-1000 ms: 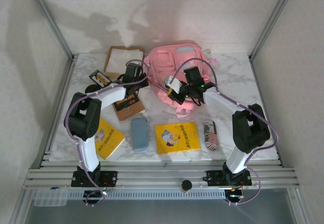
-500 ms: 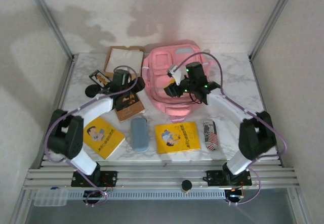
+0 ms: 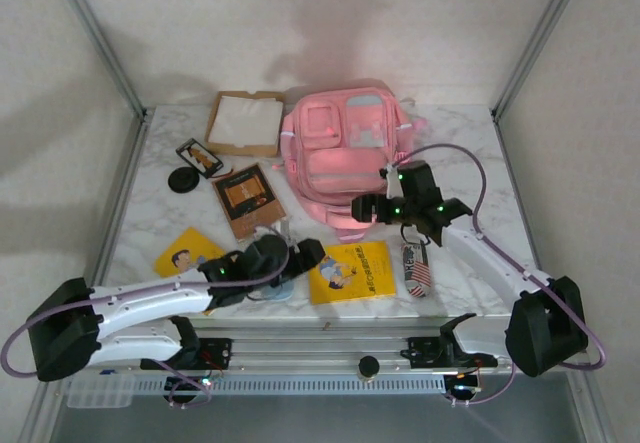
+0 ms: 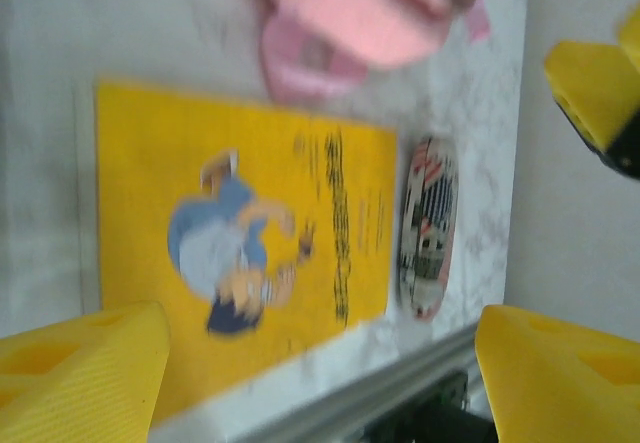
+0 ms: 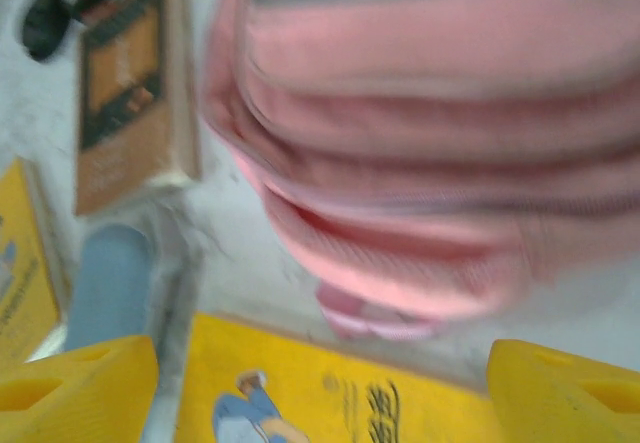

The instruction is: Pack books, pencil case, and school supplies into a backpack

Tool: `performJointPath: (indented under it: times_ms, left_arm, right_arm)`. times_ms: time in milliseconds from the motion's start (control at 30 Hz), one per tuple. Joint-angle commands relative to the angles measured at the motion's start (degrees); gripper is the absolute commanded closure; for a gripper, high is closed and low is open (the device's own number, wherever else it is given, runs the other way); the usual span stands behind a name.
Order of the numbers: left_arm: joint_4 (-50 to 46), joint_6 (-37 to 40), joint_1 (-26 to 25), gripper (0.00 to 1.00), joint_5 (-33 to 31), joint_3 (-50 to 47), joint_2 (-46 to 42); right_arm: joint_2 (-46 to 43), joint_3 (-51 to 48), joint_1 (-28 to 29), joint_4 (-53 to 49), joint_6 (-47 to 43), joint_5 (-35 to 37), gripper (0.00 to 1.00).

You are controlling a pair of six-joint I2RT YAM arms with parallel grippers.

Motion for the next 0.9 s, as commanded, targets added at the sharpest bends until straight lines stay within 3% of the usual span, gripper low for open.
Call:
performJointPath:
  times_ms: [0, 167, 233, 300, 533, 700, 867]
  left_arm:
    - [0.8, -15.4, -7.9, 0.18, -9.4, -0.3, -0.1]
    - [5.1, -26.2, -16.8, 0.16, -12.6, 0.0, 8.1]
    - [8.7, -28.4, -18.1, 0.16, -11.8, 0.5, 12.2]
    - [13.7, -29.6, -18.5, 0.16, -9.9, 1.0, 16.1]
    - [11.5, -32.6, -20.6, 0.15, -11.2, 5.4, 22.3]
    - [7.0, -31.0, -19.8, 0.15, -13.4, 8.0, 23.8]
    - [9.4, -31.5, -18.1, 0.15, -12.9, 6.8, 25.6]
  right_arm:
    - [-0.3, -2.6, 0.1, -3.4, 5.6, 2.7, 0.15]
    - [1.5, -5.6, 0.2, 0.6, 5.1, 3.2, 0.15]
    - [2.5, -5.3, 0.2, 1.5, 4.8, 4.3, 0.14]
    - [3.8, -4.6, 0.2, 2.3, 4.6, 4.5, 0.14]
    - [5.6, -6.1, 0.2, 5.2, 4.4, 5.7, 0.12]
    - [7.2, -7.0, 0.1, 5.4, 4.4, 6.9, 0.11]
    - [9.1, -7.3, 0.1, 5.7, 4.3, 6.6, 0.11]
